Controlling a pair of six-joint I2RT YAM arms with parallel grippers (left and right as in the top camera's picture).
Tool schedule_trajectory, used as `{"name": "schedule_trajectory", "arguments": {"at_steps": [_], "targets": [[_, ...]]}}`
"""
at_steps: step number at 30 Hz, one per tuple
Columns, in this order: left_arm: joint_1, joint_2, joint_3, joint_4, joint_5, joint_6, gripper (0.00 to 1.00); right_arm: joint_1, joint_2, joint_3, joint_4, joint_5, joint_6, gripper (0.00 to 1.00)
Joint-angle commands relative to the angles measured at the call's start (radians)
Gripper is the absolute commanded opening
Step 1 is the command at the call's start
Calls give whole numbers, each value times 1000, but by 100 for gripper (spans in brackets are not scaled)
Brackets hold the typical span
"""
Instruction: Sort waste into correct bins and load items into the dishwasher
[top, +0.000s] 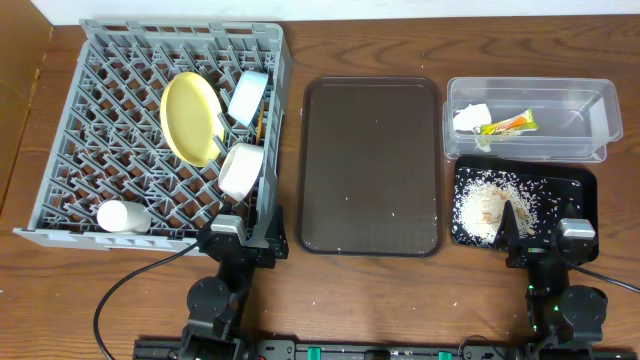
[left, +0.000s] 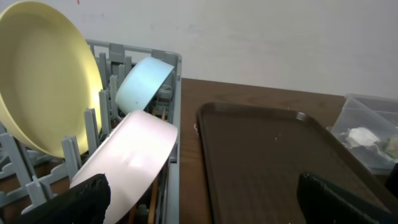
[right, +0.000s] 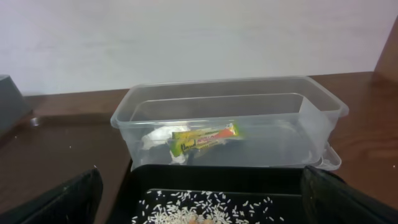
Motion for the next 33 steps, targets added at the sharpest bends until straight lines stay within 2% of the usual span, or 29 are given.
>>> {"name": "schedule_trajectory", "arguments": {"at_steps": [1,33], "targets": [[6,-10,-14,-32,-1,-4,96,-7,-5,-1,-4,0,4,99],[6,-6,-14,-47,-1,-5,96,-7,-5,-1,-4,0,4,99]]}}
